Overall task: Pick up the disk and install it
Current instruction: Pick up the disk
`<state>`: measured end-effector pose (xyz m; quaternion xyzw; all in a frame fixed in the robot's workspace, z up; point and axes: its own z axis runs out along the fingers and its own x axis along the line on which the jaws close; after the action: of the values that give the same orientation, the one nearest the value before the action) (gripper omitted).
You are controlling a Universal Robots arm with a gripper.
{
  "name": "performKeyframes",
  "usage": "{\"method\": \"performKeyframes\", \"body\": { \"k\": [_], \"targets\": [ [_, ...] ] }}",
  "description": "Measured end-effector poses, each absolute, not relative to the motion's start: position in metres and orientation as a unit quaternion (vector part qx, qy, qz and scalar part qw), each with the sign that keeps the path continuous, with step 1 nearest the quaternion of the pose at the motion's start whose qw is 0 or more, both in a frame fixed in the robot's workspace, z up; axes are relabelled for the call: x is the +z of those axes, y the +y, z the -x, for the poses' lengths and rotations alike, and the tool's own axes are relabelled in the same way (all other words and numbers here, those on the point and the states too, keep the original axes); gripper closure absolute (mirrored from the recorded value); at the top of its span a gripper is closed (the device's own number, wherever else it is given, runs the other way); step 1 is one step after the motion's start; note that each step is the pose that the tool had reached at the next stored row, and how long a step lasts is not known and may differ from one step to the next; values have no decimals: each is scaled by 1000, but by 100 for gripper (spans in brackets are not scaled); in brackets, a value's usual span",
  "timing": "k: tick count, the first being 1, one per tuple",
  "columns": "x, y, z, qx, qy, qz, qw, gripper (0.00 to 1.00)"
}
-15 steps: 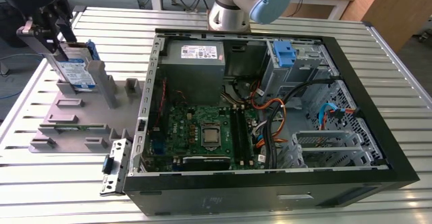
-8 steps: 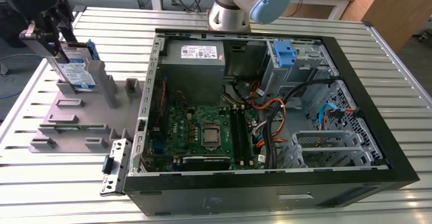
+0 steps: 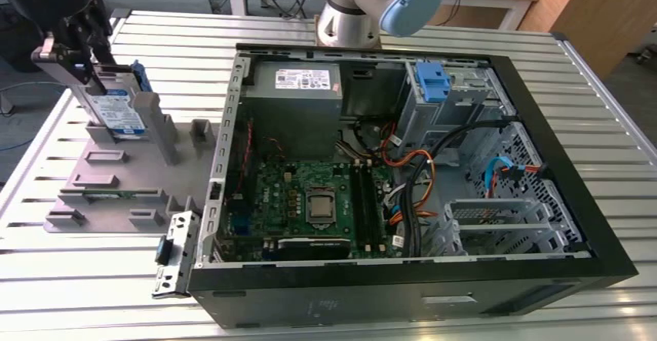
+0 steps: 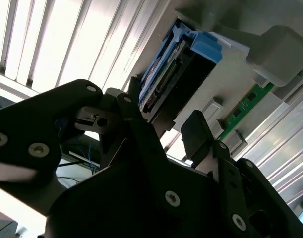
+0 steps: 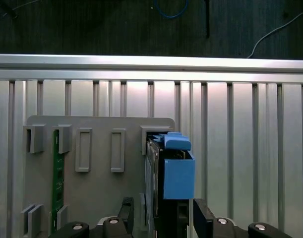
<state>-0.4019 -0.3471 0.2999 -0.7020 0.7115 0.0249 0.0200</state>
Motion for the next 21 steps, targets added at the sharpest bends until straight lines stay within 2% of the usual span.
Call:
{"method": "performKeyframes", "body": {
  "k": [1, 2, 3, 10, 11, 21],
  "targets": [
    [300, -347, 402, 25, 711, 702, 20, 43],
    [300, -347, 402, 25, 712, 702, 20, 43],
    [300, -347, 402, 25, 712, 702, 20, 50],
    [300, -347, 402, 25, 712, 702, 20, 51],
    [300, -347, 402, 25, 712, 702, 20, 58],
    [303, -347, 402, 26, 711, 702, 22, 58]
  ]
}}
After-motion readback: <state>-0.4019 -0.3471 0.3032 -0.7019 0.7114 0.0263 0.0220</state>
